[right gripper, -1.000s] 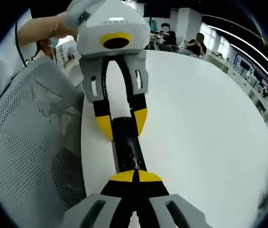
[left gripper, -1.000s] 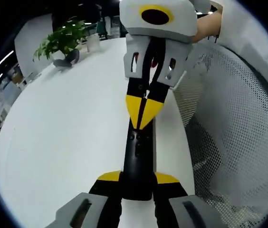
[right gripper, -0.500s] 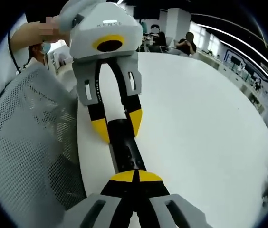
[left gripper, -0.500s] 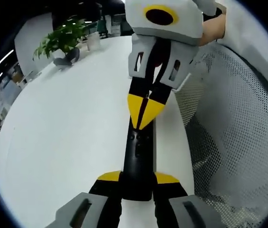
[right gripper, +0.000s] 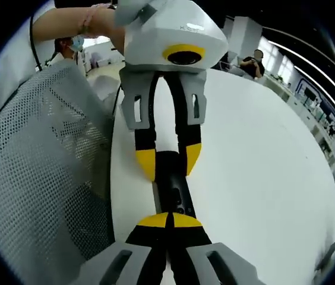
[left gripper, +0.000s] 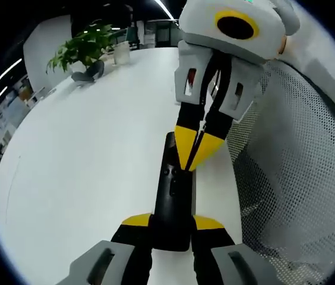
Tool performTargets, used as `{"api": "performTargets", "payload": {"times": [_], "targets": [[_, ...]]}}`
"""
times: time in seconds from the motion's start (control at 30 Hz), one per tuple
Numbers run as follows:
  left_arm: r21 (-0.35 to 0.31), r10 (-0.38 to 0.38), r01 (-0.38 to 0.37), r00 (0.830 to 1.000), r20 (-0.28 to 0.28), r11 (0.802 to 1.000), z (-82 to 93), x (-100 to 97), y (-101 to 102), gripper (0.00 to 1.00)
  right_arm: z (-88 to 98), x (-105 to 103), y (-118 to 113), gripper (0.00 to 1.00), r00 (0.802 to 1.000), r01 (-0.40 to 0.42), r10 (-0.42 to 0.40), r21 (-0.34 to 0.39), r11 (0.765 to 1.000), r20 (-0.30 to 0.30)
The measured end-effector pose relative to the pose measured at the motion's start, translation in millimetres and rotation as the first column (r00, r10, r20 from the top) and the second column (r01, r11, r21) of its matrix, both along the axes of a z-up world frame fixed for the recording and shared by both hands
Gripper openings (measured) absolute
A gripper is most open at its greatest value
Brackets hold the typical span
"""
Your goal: Press the specified remote control buttons in sequence, fully releasing each button before pressing the next.
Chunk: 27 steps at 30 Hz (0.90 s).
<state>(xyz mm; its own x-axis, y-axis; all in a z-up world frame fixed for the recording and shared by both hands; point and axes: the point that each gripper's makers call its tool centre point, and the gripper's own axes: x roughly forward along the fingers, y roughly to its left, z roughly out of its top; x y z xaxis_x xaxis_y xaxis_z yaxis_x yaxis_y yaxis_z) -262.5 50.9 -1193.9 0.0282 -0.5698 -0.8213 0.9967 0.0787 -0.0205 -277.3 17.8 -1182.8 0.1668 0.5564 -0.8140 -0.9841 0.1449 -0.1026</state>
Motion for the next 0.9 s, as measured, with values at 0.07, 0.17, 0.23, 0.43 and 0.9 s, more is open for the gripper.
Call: {"api": "performTargets", "payload": {"times": [0.07, 0.17, 0.23, 0.43, 0.9], "targets": [[0.001, -0.002, 0.002, 1.000, 0.000, 1.000, 0.2, 0.0, -0.2, 0.22, -0.2, 0.2, -0.6, 0.00, 1.000, -0.017, 0.017, -0.010, 1.000, 0.009], [0.000, -0.005, 0.005, 1.000, -0.001, 1.000, 0.3, -0.1, -0.4, 0.22, -0.5, -0.1, 2.6, 0.00, 1.000, -0.017, 0.017, 0.005, 1.000, 0.003], [0.000, -0.006, 0.006, 1.000, -0.001, 1.000, 0.4, -0.1, -0.5, 0.22, -0.6, -0.5, 4.6, 0.00, 0.999, -0.039, 0.039, 0.002, 0.999, 0.008], [-0.012, 0.002, -0.002, 1.000, -0.011, 1.000, 0.9, 0.2, -0.6, 0.23, 1.3, 1.4, 0.6, 0.00, 0.997, 0.038, -0.036, 0.030, 0.999, -0.067], [-0.025, 0.002, -0.003, 1.000, -0.014, 1.000, 1.1, -0.1, -0.6, 0.23, -1.2, -1.2, 3.8, 0.00, 0.999, -0.046, 0.046, -0.033, 0.998, 0.001]]}}
